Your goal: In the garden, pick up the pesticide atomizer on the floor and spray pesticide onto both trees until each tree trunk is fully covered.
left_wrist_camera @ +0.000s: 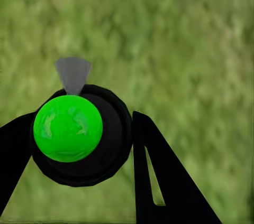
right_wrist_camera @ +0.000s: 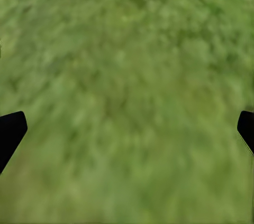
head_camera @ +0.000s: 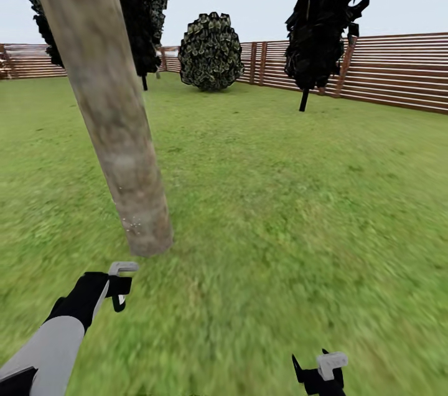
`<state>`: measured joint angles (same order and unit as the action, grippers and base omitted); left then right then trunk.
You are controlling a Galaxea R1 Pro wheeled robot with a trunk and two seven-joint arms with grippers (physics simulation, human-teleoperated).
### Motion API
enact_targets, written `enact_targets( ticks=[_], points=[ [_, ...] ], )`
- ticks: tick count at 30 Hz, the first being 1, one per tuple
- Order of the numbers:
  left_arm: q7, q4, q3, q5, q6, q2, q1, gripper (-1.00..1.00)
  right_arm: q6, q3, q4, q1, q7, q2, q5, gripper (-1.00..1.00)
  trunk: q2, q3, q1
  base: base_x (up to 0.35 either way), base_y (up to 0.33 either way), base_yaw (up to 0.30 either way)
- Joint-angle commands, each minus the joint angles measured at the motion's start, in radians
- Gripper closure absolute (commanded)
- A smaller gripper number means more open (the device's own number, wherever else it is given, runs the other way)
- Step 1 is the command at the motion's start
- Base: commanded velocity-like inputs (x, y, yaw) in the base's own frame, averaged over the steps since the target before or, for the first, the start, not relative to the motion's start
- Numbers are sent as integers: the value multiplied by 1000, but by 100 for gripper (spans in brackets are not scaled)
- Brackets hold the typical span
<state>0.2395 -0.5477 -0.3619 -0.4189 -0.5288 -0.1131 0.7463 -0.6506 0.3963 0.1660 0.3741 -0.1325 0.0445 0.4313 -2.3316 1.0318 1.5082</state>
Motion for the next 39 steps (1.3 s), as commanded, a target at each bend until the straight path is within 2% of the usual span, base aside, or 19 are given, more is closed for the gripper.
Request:
enact_targets(
  ticks=[1,7,11,16,20,24,28,31,33,34,35,36,37,38,39],
  points=[
    [9,-2,-6,-11,-4,1,1,100,-3,9,0,0,-9,0,2,-100,0,1,0,0,-270,278],
    [9,-3,-6,-10,-4,3,1,100,-3,9,0,1,-9,0,1,-100,0,1,0,0,-271,278],
    [9,-2,-8,-11,-1,27,1,100,-3,9,0,1,-10,0,1,-100,0,1,0,40,-272,278],
    [9,-2,-8,-10,8,37,1,100,-3,9,0,1,-10,0,1,-100,0,1,0,90,-271,277],
    [7,-1,-8,-11,72,41,1,100,-3,9,0,1,-10,0,1,-100,0,1,0,119,-266,277],
    [4,-6,-3,-12,89,56,2,100,-3,9,0,1,-10,0,1,-100,0,1,0,80,-114,240],
    [4,-11,3,-17,71,74,20,100,-3,9,1,0,-10,0,1,-100,0,1,0,9,-12,45],
    [5,-14,5,-17,24,79,53,100,-3,9,1,0,-10,0,1,-100,0,1,0,1,-2,6],
    [7,-13,7,-19,-26,74,88,100,-3,9,0,0,-10,0,1,-100,0,1,0,0,0,2],
    [14,-17,8,-21,-54,43,123,100,-3,9,0,1,-10,0,2,-100,0,1,0,0,0,0],
    [17,-17,10,-20,-57,33,129,100,-3,9,0,1,-10,0,2,-100,0,1,0,0,0,0],
    [18,-14,22,-20,-59,31,133,100,-3,9,0,1,-10,0,2,-100,0,1,0,0,0,0],
    [18,-10,50,-19,-61,43,134,100,-3,9,0,1,-10,0,3,-100,0,1,0,0,0,0],
    [18,-8,75,-18,-63,58,135,100,-3,9,0,1,-10,0,3,-100,0,1,0,0,0,0],
    [18,-9,113,-17,-74,86,136,100,-3,9,0,0,-10,0,3,-100,0,1,0,0,0,0]
  ],
)
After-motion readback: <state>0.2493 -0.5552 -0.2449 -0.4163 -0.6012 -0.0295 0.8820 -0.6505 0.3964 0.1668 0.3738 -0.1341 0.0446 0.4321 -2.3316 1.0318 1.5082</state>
